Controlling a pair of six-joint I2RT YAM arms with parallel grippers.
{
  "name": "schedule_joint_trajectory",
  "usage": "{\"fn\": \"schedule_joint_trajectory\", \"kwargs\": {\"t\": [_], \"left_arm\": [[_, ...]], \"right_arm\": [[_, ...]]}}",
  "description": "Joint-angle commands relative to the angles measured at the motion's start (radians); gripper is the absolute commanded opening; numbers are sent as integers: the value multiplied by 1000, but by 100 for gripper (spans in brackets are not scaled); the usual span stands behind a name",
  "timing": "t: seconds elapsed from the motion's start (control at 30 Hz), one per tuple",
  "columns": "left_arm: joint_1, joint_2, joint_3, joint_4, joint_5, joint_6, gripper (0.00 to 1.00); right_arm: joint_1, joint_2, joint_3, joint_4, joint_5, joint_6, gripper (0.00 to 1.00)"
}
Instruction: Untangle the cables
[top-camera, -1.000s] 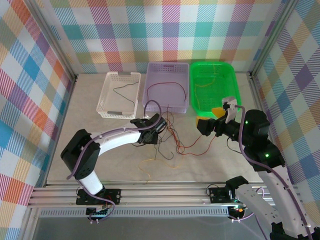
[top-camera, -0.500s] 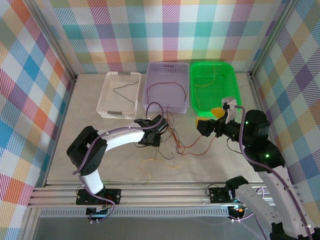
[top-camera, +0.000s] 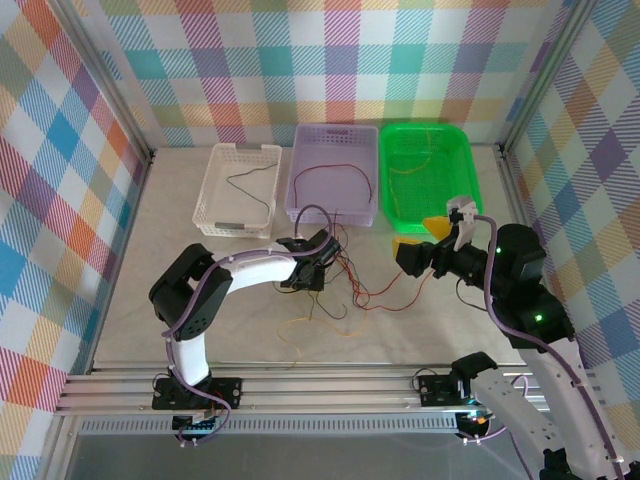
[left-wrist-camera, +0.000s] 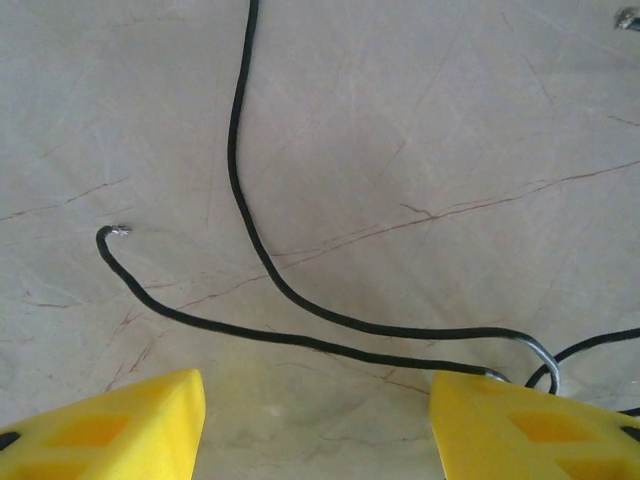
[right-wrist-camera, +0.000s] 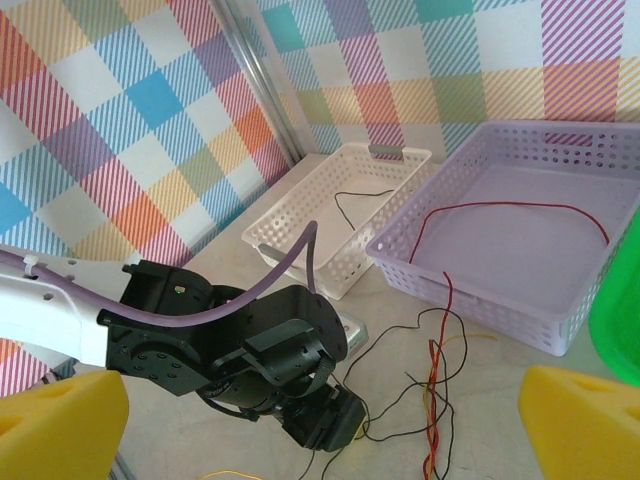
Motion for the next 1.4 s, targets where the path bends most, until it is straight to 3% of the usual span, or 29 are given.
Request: {"fn": "schedule_joint_trajectory", "kwargs": {"t": [0.0, 0.1, 0.17, 0.37, 0.57, 0.7, 0.97, 1.13, 1.37], "left_arm": [[13, 47, 25, 48, -60, -4, 57], [20, 72, 36, 66, -60, 2, 43], [24, 80, 43, 75, -58, 3, 39], [24, 75, 68, 96, -57, -2, 59], [24, 84, 87, 95, -74, -49, 66], [24, 69, 66, 138, -75, -97, 65], [24, -46, -74, 383, -79, -181, 64], [23, -77, -104, 432, -107, -216, 65], [22, -2, -49, 408, -74, -226, 63]], "right_arm": [[1, -10, -10, 6, -20, 3, 100], [1, -11, -7, 3, -23, 1, 100], [1, -11, -3, -1, -24, -1, 100], [1, -12, 2, -4, -28, -6, 100], [1, -10, 6, 2, -38, -4, 100], [1, -11, 6, 1, -47, -5, 100], [1, -16, 3, 2, -65, -4, 100], [1, -19, -2, 2, -70, -7, 100], [0, -19, -3, 2, -76, -7, 100]]}}
